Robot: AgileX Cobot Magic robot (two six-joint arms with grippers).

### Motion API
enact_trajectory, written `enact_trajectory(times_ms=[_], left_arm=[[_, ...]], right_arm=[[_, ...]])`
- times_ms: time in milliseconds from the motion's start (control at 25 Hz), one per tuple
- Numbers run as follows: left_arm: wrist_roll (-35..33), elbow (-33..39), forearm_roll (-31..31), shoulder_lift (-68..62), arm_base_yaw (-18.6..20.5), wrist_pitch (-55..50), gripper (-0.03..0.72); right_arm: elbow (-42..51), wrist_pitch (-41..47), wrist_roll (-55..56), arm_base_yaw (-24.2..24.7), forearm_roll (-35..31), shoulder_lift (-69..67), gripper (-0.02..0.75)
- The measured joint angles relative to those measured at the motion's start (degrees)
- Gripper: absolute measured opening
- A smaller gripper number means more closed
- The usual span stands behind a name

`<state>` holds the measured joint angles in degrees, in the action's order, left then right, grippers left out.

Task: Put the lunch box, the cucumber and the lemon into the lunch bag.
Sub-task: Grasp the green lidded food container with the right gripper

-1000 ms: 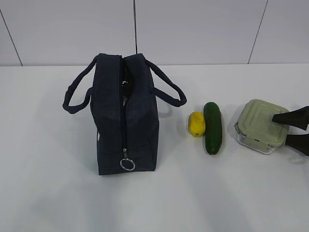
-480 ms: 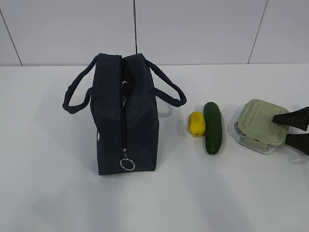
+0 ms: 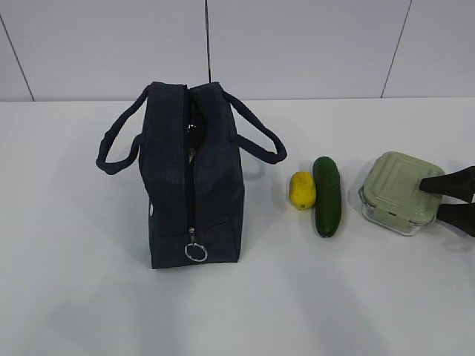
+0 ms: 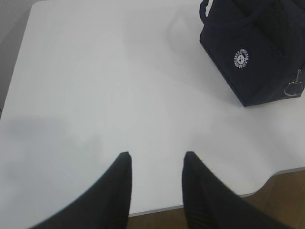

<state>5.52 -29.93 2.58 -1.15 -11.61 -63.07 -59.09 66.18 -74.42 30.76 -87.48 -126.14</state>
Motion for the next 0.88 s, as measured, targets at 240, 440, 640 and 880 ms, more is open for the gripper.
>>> enact_trajectory(times_ms=[240, 440, 640, 880], left_arm=[[0.0, 0.0, 0.0, 0.0, 0.0, 0.0, 0.255], [0.0, 0.0, 0.0, 0.0, 0.0, 0.0, 0.255], [0.0, 0.0, 0.0, 0.0, 0.0, 0.0, 0.255], [0.0, 0.0, 0.0, 0.0, 0.0, 0.0, 0.255]], right_arm=[[0.0, 0.0, 0.0, 0.0, 0.0, 0.0, 0.484], [0.0, 0.0, 0.0, 0.0, 0.0, 0.0, 0.483], [0.0, 0.0, 0.1, 0.0, 0.0, 0.0, 0.483], [0.0, 0.0, 1.1, 0.0, 0.0, 0.0, 0.482]])
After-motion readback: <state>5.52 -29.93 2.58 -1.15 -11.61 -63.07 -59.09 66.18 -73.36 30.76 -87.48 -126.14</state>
